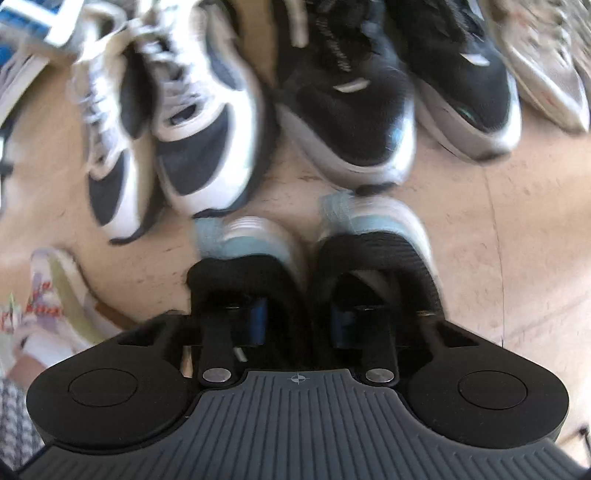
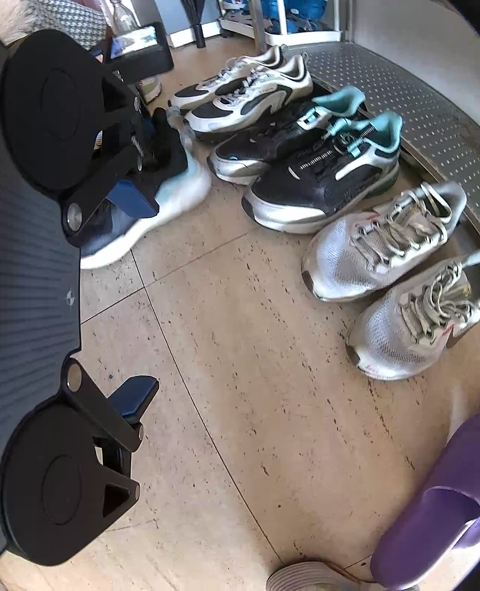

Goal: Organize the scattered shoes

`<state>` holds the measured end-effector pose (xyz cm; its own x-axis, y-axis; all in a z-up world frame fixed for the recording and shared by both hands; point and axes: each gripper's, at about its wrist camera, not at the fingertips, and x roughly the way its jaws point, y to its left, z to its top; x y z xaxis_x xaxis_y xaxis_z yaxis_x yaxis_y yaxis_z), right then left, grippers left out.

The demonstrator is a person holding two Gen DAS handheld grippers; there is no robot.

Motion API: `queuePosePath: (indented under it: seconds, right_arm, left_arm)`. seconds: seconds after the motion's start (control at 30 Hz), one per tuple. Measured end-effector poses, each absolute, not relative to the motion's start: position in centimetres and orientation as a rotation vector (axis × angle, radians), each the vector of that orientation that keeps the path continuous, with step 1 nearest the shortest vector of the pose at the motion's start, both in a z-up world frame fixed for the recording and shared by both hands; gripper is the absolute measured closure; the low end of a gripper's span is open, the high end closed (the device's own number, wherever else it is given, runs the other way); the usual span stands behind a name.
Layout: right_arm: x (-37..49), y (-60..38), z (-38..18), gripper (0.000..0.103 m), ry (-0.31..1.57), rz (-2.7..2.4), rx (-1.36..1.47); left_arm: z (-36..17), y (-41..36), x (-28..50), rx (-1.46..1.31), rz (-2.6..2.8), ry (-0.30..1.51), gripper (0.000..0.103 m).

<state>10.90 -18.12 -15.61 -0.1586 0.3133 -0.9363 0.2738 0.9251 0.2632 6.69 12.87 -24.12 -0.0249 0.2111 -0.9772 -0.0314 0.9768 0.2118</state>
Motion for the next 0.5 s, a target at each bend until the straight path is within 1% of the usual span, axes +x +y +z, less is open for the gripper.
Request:
queuePosePath:
  seconds: [0.07,0.13,0.17,0.23,0.27,0.33,0.47,0.5]
  right_arm:
    - [10.9,-17.9,-15.7,0.010,1.753,0.047,0.439]
    - [10.7,-17.6,-15.7,0.010,1.758,0.063,0.424]
    - [10.7,-17.5,-15.7,0.010,1.761,0.071,0.417]
    - [10.6,-17.3,-15.7,0.010,1.762,0.080,0.408]
    - [10.6,-17.3,-15.7,0.009,1.759,0.080,0.403]
    - [10.8,-17.5,-15.7,0.009,1.750,0.075,0.396]
    - [11.7,-19.2,-15.8,0.009,1.715,0.022,0.387]
    - [11.9,-19.7,-15.8,0.009,1.706,0.009,0.384]
  left_arm:
    - [-24.2,13.1,6.7,0.152,0.187,1.592,0.073]
    - [-24.0,13.7,7.0,0.109,0.206,1.606,0.056]
    - [-23.8,14.0,7.1,0.086,0.225,1.611,0.052]
    - [-23.0,14.3,7.3,0.080,0.262,1.612,0.030]
    - [-22.2,14.4,7.3,0.092,0.283,1.609,0.026]
    - [-20.8,14.1,7.1,0.107,0.305,1.631,0.015]
    - [-18.2,12.4,6.6,0.164,0.314,1.701,0.014]
    - [-17.6,11.7,6.6,0.179,0.296,1.695,0.014]
